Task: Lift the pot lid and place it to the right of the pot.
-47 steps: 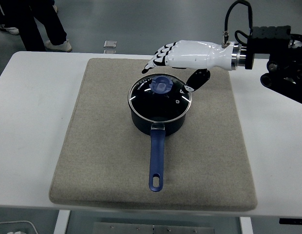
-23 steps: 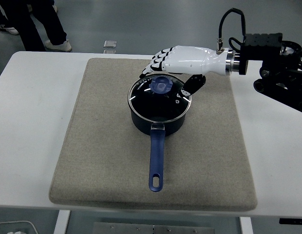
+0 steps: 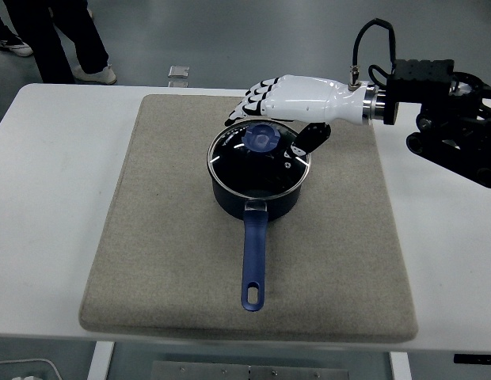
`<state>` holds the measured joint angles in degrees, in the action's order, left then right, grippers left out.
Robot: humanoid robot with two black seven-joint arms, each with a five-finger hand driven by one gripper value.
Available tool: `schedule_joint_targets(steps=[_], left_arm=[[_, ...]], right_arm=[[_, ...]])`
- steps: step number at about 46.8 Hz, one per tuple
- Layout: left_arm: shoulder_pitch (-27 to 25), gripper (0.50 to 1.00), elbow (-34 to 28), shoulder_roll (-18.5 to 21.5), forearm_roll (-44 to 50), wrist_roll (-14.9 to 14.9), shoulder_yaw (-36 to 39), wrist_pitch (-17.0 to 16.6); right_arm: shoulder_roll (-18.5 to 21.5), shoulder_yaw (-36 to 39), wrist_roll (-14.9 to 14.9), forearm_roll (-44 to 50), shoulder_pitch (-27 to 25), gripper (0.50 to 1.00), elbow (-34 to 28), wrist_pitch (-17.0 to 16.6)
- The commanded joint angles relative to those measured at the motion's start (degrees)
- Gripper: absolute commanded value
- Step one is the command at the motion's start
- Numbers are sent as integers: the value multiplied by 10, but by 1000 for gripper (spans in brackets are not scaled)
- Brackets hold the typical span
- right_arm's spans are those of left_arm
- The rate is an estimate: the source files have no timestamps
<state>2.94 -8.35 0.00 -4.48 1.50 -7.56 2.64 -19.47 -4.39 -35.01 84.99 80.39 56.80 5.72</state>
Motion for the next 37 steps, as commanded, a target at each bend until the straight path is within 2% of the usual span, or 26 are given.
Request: schedule_joint_targets(steps=[1,37], left_arm=[[0,1000,0,0,0,0,0,0],[0,1000,0,0,0,0,0,0]], right_arm=[[1,0,0,0,-3,903,0,0],[22,0,0,10,-17,905,-24,2]])
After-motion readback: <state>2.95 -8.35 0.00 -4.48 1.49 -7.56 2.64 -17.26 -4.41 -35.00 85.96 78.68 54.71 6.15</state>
